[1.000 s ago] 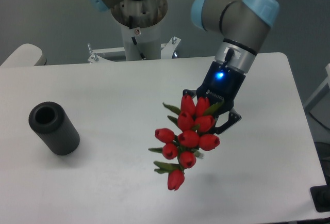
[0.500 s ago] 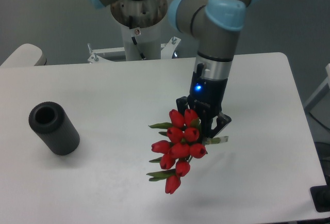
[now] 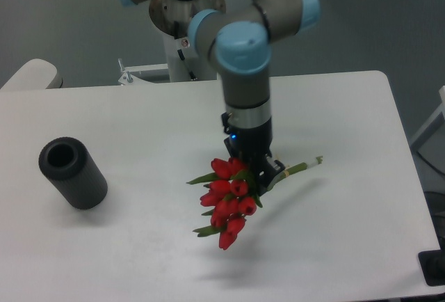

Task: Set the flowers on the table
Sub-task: 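Lower the tulip bunch toward the table, tilting stems flat, then lay the tulips on the table beside the black cylinder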

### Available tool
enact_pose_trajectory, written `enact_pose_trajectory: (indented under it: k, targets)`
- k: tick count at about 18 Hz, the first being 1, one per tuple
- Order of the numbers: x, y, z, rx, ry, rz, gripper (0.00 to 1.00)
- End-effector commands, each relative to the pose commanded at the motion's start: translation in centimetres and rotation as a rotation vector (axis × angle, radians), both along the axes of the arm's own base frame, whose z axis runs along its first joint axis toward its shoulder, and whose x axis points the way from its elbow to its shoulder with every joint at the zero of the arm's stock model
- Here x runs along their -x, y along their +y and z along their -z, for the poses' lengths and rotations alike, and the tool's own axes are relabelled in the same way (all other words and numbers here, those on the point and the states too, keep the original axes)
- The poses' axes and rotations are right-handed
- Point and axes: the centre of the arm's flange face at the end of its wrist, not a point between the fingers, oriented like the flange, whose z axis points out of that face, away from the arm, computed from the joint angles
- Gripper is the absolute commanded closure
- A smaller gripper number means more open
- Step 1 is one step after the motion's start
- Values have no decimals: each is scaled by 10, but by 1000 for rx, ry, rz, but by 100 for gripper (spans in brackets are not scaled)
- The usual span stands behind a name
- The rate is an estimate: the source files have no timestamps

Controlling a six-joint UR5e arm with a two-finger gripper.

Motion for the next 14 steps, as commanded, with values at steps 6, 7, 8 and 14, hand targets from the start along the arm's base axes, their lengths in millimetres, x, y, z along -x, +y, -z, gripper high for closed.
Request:
enact_pose_trajectory:
  k: [6,7,8,14]
  targets:
    - [-28,16,63,145,-5,30,63]
    - [-32,19,73,161,-12,40,63]
    - [-33,21,79,168,-19,45,63]
    - [-38,19,91,189,-43,59,63]
